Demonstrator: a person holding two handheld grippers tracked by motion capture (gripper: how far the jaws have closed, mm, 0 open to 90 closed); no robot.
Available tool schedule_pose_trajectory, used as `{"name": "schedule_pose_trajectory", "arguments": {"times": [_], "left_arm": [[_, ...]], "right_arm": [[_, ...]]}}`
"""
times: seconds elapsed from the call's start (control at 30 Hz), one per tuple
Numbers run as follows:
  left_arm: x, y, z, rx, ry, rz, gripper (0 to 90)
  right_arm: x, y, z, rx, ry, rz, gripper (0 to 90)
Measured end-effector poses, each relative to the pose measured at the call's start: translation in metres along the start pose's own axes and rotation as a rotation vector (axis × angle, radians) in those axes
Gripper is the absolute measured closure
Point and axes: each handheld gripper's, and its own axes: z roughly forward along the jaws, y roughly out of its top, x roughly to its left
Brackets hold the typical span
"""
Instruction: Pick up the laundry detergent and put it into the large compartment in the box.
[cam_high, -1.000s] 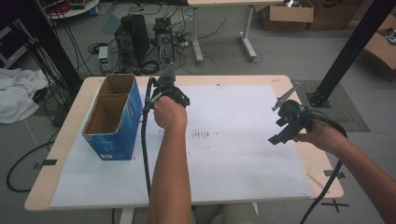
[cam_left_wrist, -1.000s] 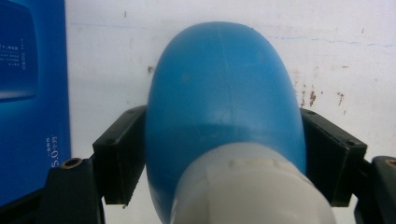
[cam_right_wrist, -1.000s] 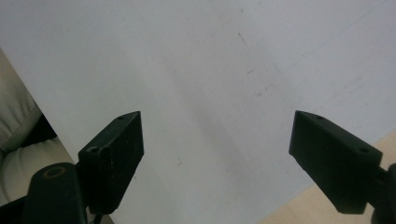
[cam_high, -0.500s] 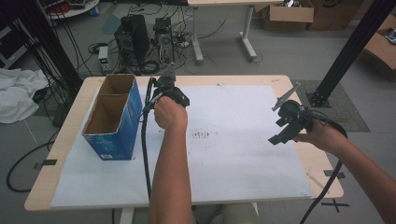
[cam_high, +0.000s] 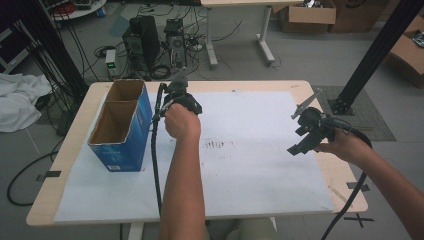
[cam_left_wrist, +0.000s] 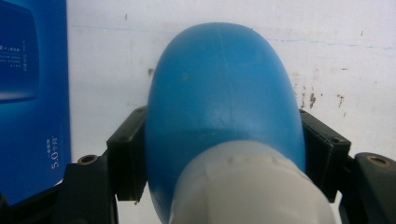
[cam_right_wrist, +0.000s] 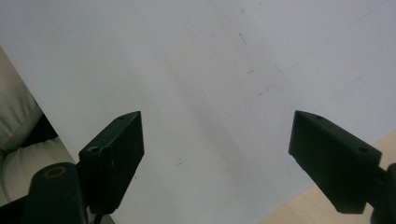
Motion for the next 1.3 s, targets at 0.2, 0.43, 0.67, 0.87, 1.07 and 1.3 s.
{"name": "schedule_pose_trajectory", "arguments": {"times": [0.2, 0.43, 0.67, 0.87, 1.07, 1.3], "left_arm": [[0.000, 0.000, 0.000, -0.010, -0.002, 0.001, 33.3], [0.000, -0.001, 0.000, -0.012, -0.002, 0.004, 36.3], [0.000, -0.001, 0.000, -0.015, -0.001, 0.004, 36.9], [0.000, -0.001, -0.002, -0.018, 0.003, 0.011, 37.4], [-0.002, 0.000, -0.012, -0.027, -0.009, 0.014, 37.6], [-0.001, -0.002, -0.031, -0.030, -0.017, 0.036, 37.7]], "right_arm": [[0.000, 0.000, 0.001, 0.001, 0.000, 0.000, 18.1], [0.000, 0.000, 0.001, 0.001, 0.001, 0.000, 18.2], [0.000, 0.000, 0.001, 0.003, 0.002, 0.000, 18.2], [0.000, 0.000, 0.001, 0.001, 0.002, 0.001, 18.2], [0.001, 0.000, 0.000, 0.003, 0.000, -0.005, 18.3], [0.004, 0.001, -0.003, 0.000, -0.002, -0.003, 18.5]]}}
